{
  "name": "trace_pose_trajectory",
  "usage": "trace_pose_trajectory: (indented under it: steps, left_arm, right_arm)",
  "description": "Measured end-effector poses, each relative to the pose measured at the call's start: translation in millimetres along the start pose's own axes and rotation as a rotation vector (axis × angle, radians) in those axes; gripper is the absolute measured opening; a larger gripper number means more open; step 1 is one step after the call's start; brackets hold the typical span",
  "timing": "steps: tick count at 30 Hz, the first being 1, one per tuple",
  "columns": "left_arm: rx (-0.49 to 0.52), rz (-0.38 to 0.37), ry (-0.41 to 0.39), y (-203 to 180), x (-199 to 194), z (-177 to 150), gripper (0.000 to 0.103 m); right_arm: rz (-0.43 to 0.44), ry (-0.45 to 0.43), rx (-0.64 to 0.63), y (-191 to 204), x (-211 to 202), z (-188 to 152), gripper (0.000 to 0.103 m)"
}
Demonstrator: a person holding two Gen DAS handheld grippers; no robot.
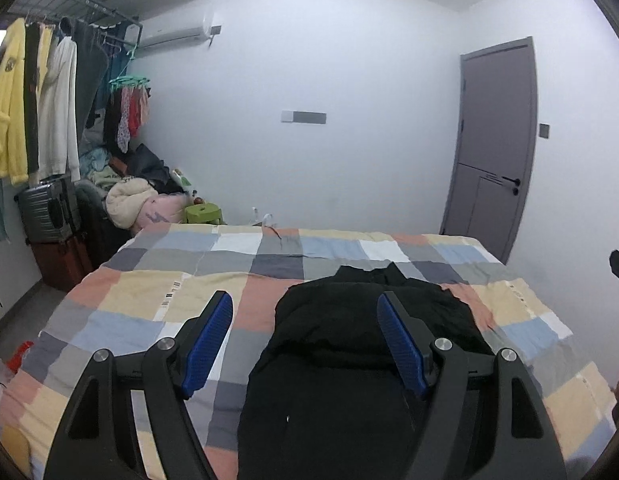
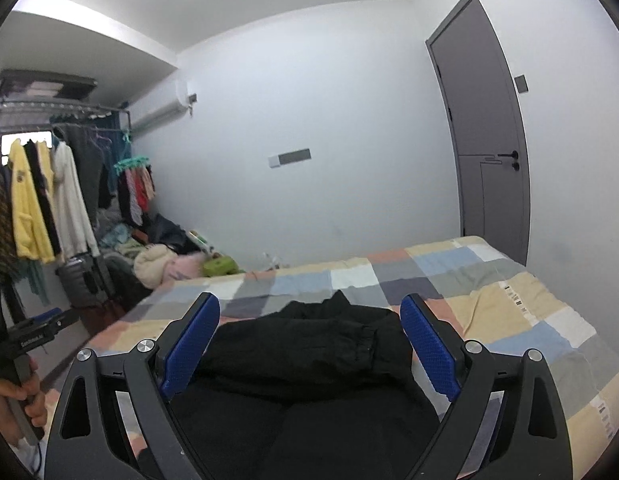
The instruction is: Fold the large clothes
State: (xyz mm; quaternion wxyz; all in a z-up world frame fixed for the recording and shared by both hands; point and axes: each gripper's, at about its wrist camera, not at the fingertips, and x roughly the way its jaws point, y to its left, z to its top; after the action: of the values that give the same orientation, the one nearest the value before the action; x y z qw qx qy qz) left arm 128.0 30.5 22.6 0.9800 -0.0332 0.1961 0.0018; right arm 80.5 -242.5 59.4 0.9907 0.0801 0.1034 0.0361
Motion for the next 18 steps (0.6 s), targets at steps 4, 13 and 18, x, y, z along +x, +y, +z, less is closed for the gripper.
trace_pose_trajectory:
  steps: [4,13,18]
  left_arm:
    - [0.011,-0.026,0.025,4.3,-32.4,-11.1,0.075]
    - [0.013,-0.005,0.205,35.9,-35.1,-78.5,0.075]
    - [-0.065,-0.04,0.378,65.3,11.7,-120.9,0.075]
  right_arm:
    - [0.012,0.013,-0.008,2.5,-24.5,-0.4,0.092]
    - [0.062,0.254,0.044,-23.8,-30.6,-54.8,0.092]
    - [0.072,0.409,0.157,-62.4,-16.3,-100.0,0.092]
